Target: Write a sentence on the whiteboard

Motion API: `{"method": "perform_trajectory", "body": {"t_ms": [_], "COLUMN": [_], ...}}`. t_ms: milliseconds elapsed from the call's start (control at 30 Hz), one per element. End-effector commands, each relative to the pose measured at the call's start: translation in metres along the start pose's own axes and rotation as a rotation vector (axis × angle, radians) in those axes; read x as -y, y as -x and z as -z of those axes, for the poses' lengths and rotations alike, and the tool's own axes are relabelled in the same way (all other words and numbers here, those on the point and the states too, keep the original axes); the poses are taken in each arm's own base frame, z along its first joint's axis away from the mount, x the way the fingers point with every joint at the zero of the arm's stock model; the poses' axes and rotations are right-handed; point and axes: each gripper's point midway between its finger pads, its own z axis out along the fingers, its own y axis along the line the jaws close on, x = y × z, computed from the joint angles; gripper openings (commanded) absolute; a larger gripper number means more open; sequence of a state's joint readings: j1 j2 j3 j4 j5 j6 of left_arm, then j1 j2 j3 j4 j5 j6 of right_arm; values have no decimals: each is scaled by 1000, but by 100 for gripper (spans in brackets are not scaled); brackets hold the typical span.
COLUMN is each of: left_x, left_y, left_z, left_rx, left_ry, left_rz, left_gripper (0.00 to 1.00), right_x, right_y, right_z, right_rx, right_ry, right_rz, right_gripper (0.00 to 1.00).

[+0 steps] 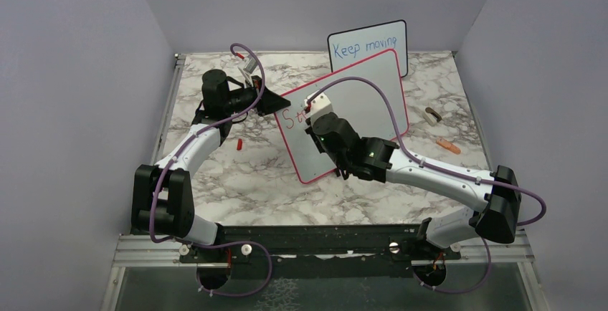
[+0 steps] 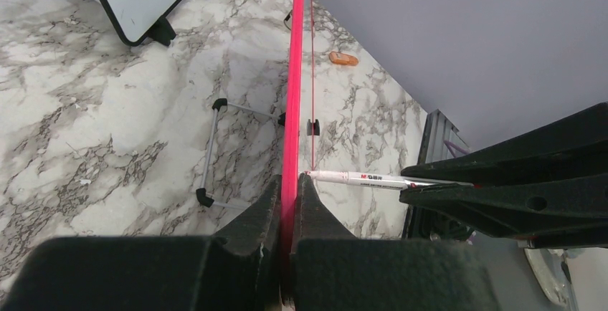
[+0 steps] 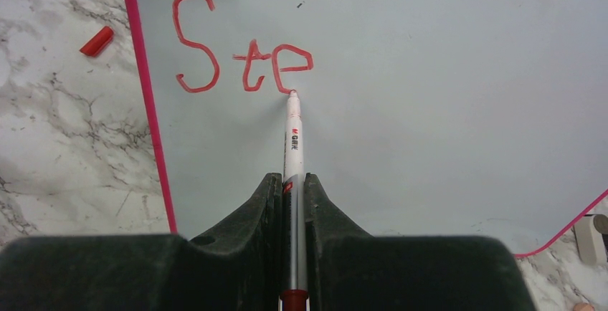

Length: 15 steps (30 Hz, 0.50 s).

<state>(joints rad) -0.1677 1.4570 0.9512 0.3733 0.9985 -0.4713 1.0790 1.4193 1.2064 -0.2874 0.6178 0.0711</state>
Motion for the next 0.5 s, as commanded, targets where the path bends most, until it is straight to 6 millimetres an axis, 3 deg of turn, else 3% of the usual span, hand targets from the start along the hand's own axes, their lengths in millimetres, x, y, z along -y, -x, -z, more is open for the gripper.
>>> {"method": "perform_trajectory", "body": {"t_ms": [0, 467], "left_x": [3, 4], "left_y": [-28, -27], "left_z": [-5, -5], "left_rx": [-77, -75], "left_ry": [-36, -38], "left_rz": [49, 44], "left_gripper": [0, 0], "right_x": [17, 19], "right_y": [-9, 22], "right_z": [-2, 6], "right_rx": [-10, 108], "right_ry": [-83, -61], "right_rz": [14, -60], "right_gripper": [1, 0]}}
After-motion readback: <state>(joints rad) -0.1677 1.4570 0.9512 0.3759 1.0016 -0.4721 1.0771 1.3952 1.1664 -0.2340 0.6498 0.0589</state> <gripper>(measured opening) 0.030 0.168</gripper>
